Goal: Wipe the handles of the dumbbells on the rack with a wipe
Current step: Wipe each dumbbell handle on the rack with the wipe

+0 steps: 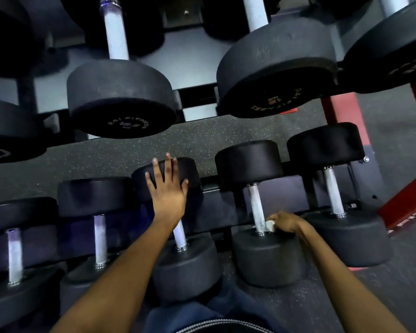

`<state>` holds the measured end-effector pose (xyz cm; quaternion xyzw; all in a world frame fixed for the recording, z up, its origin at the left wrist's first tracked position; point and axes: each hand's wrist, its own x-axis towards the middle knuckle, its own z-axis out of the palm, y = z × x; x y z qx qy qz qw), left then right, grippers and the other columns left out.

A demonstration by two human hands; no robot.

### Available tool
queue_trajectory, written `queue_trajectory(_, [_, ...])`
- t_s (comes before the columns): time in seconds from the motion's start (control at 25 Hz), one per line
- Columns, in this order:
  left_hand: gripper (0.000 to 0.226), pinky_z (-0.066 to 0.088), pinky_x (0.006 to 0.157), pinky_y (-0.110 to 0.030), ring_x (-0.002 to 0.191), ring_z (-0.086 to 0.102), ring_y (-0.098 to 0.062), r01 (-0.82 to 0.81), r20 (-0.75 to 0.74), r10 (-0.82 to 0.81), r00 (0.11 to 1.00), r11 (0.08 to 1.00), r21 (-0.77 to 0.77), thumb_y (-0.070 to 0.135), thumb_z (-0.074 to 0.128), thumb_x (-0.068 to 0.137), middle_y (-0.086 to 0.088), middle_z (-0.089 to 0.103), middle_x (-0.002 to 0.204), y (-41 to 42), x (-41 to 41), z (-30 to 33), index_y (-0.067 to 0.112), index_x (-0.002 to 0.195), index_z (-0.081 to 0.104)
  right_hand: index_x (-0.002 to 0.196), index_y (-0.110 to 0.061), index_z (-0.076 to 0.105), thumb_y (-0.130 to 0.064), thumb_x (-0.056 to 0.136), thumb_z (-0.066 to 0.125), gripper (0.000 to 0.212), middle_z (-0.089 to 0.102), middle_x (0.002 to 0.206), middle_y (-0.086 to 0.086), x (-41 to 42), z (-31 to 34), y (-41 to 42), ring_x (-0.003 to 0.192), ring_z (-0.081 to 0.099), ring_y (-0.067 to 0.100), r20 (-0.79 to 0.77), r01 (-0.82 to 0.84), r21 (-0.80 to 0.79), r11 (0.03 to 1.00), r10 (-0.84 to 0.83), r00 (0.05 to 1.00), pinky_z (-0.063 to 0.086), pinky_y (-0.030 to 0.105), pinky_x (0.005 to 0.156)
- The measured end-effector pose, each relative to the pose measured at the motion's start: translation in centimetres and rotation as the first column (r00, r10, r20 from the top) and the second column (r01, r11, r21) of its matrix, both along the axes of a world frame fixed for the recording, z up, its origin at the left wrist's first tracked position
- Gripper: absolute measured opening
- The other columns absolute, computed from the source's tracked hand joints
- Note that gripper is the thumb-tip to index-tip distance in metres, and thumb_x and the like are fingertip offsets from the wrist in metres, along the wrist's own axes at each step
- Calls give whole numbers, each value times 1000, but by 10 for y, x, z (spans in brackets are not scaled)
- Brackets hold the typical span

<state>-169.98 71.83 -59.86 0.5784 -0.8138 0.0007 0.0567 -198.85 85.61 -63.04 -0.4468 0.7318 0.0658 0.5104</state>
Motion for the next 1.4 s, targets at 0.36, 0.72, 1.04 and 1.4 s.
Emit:
queue_trajectory(0.36, [67,12,113,-62,147,5,-41,-10,-11,10,1000,1000,-5,35,45,98,-10,13,162,1,-1,0,5,153,21,100,0,68,-10,87,48,25,68,109,11,6,-9,2,93,61,19,-80,32,-19,999,-34,996,43,26,73])
queue_trajectory(0.72, [66,18,111,-63,145,10,-42,-11,-43,12,999,1000,11,35,51,95,-13,22,159,0,-2,3,4,149,30,110,-3,66,-26,89,58,32,64,117,18,31,-3,12,111,59,30,-255,15,-75,997,-34,966,44,29,84])
queue_trajectory(1.04, [71,10,114,-59,147,9,-41,24,-13,-23,1000,998,66,42,44,98,-10,11,162,1,2,11,8,152,14,122,-3,52,-6,96,42,28,54,128,16,130,14,2,120,54,30,-563,-367,-37,930,283,776,42,36,97])
queue_trajectory(1.4, [66,-17,111,-54,138,-34,-32,139,-60,-132,989,979,151,40,27,104,-3,-21,160,-3,14,14,13,153,-9,109,-1,61,-24,99,36,35,61,117,21,80,25,7,109,57,32,-363,-409,15,913,386,848,40,36,94])
